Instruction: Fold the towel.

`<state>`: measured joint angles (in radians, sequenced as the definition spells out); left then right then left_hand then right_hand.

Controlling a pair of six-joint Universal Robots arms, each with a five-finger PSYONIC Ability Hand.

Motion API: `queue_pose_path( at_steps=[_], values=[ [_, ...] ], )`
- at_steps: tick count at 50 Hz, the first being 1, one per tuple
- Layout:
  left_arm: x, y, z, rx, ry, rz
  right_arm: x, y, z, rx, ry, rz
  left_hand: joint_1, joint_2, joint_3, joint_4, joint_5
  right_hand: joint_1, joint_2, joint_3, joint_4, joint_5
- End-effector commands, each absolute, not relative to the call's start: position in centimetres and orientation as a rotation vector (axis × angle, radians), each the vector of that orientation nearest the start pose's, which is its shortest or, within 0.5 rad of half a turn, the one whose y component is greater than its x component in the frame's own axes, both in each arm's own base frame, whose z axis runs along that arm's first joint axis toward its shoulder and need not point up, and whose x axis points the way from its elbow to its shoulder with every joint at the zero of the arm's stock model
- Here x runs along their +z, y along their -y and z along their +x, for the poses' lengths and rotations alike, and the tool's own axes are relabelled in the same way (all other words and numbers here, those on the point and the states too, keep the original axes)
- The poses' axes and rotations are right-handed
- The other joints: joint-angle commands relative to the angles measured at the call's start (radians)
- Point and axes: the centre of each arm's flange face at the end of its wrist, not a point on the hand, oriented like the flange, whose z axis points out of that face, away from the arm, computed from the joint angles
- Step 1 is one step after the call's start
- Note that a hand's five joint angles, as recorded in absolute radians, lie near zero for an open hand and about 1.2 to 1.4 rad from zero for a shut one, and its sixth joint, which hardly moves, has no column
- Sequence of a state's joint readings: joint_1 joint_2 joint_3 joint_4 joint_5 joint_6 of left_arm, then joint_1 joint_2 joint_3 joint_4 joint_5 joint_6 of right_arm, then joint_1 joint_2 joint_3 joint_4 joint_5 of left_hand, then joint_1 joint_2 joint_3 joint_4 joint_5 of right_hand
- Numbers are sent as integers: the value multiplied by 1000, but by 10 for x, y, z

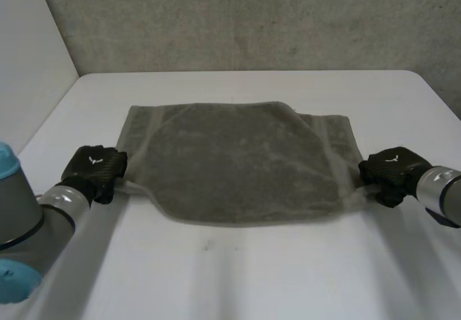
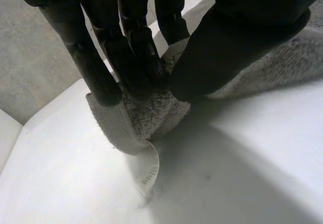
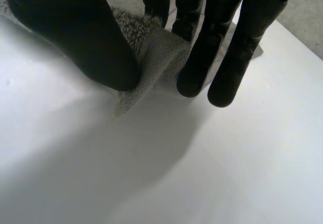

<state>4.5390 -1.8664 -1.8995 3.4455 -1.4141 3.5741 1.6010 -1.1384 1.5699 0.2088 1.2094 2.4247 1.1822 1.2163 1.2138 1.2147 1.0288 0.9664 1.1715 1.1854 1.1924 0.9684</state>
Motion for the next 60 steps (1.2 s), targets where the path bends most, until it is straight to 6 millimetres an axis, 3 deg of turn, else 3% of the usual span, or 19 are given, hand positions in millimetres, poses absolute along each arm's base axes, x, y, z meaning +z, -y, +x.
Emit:
queue_pose_path(
  at_steps=[1,3,6,8,11,17,19,22,24,25,27,30,32,33,38,46,53,59,60],
  values=[
    [168,239,-178,-1699,-2398,902,180,285,142,-1186,-2580,-1494,214,180,182,182,193,430,225,211,204,253],
    [178,215,-172,-1604,-2390,981,185,276,138,-1106,-2588,-1531,214,180,182,182,193,430,225,211,204,253],
    [183,202,-171,-1562,-2385,1026,197,261,133,-1014,-2575,-1601,214,180,182,182,193,430,225,211,204,253],
    [193,181,-170,-1530,-2368,1094,203,256,131,-998,-2568,-1622,214,180,182,182,193,430,225,211,204,253],
    [202,172,-173,-1592,-2342,1136,212,253,127,-1019,-2565,-1646,214,180,182,182,193,430,225,211,204,253],
    [213,179,-179,-1713,-2287,1181,213,259,130,-1064,-2557,-1644,214,180,182,182,193,430,225,211,204,253],
    [217,197,-184,-1791,-2231,1191,211,265,130,-1092,-2563,-1629,214,180,182,182,193,430,225,211,204,253],
    [214,209,-187,-1813,-2209,1197,200,283,134,-1139,-2590,-1535,214,180,182,182,193,430,225,211,204,253],
    [211,238,-195,-1858,-2158,1201,195,292,137,-1161,-2597,-1478,214,180,182,182,193,430,225,211,204,253],
    [211,238,-195,-1858,-2158,1201,193,299,141,-1178,-2597,-1440,214,180,182,182,193,430,225,211,204,253],
    [203,268,-203,-1872,-2142,1214,191,306,144,-1195,-2599,-1401,214,180,182,182,193,430,225,211,204,253],
    [198,284,-207,-1872,-2142,1221,188,323,147,-1258,-2611,-1323,214,180,182,182,193,430,225,211,204,253],
    [190,311,-220,-1886,-2127,1248,185,333,147,-1296,-2623,-1274,214,180,182,182,193,430,225,211,204,253],
    [190,311,-220,-1886,-2127,1248,183,341,147,-1331,-2625,-1240,214,180,182,182,193,430,225,211,204,253],
    [170,354,-243,-1896,-2094,1249,174,361,152,-1413,-2633,-1188,214,180,182,182,193,430,225,211,204,253],
    [145,385,-266,-1893,-2069,1238,155,386,160,-1484,-2678,-1203,214,180,182,182,193,430,225,211,204,253],
    [139,396,-274,-1893,-2068,1243,144,399,168,-1549,-2651,-1216,214,180,182,182,193,430,225,211,204,253],
    [140,405,-278,-1917,-2045,1234,145,410,168,-1644,-2646,-1153,214,180,182,182,193,430,225,211,204,253],
    [140,406,-278,-1921,-2041,1233,147,413,168,-1668,-2644,-1127,214,180,182,182,193,280,75,61,54,103]
  ],
)
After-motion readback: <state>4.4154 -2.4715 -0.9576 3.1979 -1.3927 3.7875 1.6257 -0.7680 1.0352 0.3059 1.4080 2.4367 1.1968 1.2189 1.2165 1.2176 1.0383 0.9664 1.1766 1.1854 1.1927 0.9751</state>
